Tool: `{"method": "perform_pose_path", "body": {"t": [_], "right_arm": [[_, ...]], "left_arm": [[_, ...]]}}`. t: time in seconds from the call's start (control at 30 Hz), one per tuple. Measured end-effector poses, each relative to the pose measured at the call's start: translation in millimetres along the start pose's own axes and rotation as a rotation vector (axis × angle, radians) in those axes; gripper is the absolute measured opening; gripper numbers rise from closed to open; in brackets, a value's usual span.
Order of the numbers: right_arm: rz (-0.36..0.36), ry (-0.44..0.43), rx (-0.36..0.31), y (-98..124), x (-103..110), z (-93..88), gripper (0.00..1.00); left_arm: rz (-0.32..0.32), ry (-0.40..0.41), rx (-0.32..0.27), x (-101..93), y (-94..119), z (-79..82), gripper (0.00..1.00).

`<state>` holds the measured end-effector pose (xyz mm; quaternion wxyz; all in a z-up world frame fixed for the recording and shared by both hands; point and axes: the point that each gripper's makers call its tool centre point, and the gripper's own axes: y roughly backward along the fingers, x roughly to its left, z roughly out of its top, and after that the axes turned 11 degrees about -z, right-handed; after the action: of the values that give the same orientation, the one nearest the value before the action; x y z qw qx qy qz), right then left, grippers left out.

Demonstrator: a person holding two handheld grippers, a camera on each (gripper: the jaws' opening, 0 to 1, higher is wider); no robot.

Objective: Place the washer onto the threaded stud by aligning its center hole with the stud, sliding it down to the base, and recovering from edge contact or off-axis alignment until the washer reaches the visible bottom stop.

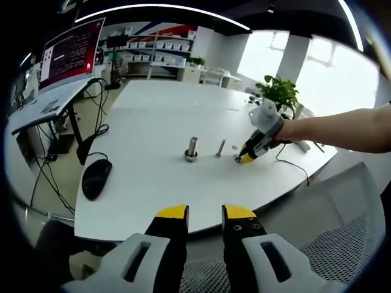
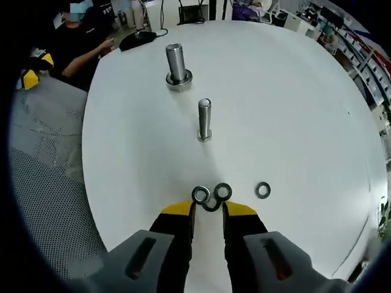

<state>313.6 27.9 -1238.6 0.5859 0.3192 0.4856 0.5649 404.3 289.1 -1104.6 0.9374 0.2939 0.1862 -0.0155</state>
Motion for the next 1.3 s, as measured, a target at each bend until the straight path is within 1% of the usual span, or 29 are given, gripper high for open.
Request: {"method": "perform_pose_path", "body": {"t": [0.07, 0.1, 0.2, 0.23, 0.27, 0.33, 0.4, 0.43, 0.57, 0.67, 0.7, 0.8, 0.9, 0.93, 1.07, 1.3], "right_arm": [[-0.005, 0.028, -0.013, 3, 3, 1.2, 0.15], [-0.009, 0.057, -0.021, -1, 1, 2.1, 0.15], [-0.012, 0.026, -0.013, -6, -3, 2.4, 0.15], [-0.012, 0.021, -0.014, 2, 5, 5.1, 0.15], [-0.013, 0.018, -0.016, 4, 7, 5.7, 0.15], [-0.02, -0.004, -0.02, -1, 0, 1.8, 0.15], [-0.03, -0.037, -0.023, -2, -2, 2.0, 0.14], [-0.032, -0.047, -0.025, -8, -7, 3.1, 0.14], [-0.035, -0.046, -0.02, -2, -4, 1.0, 0.14], [-0.032, -0.05, -0.046, 11, 2, 8.2, 0.14], [-0.034, -0.05, -0.052, 9, -3, 11.5, 0.14], [-0.031, -0.05, -0.077, 14, -8, 23.7, 0.14], [-0.035, -0.049, -0.105, 30, -2, 34.4, 0.14], [-0.035, -0.052, -0.11, 32, -2, 37.0, 0.14], [-0.042, -0.042, -0.132, 35, -6, 48.1, 0.14], [-0.051, -0.015, -0.165, 42, -5, 66.4, 0.14]], "left_arm": [[0.0, 0.0, 0.0, 0.1, 0, 0.1, 0.19], [0.0, -0.001, 0.001, 0.1, 0, 0.0, 0.19], [-0.001, -0.002, 0.002, 0.0, 0, -0.1, 0.19], [-0.001, -0.002, 0.002, 0.0, 0, 0.0, 0.19], [-0.002, -0.003, 0.002, -0.1, 0, 0.0, 0.19], [-0.002, -0.003, 0.003, -0.2, 0, 0.1, 0.19], [-0.003, -0.004, 0.003, -0.4, 0, 0.0, 0.19], [-0.004, -0.005, 0.005, -0.8, 0, -0.1, 0.19], [-0.006, -0.008, 0.008, -1.3, 0, -0.6, 0.19], [-0.007, -0.009, 0.008, -1.4, 0, -0.8, 0.19], [-0.007, -0.009, 0.008, -1.4, 0, -0.7, 0.19], [-0.007, -0.009, 0.008, -1.4, 0, -0.7, 0.19], [-0.007, -0.009, 0.008, -1.8, 0, -0.7, 0.19], [-0.007, -0.009, 0.008, -2.0, 0, -0.8, 0.19], [-0.008, -0.01, 0.009, -1.9, 0, -0.9, 0.19], [-0.007, -0.008, 0.007, -2.1, 0, -0.6, 0.19]]}}
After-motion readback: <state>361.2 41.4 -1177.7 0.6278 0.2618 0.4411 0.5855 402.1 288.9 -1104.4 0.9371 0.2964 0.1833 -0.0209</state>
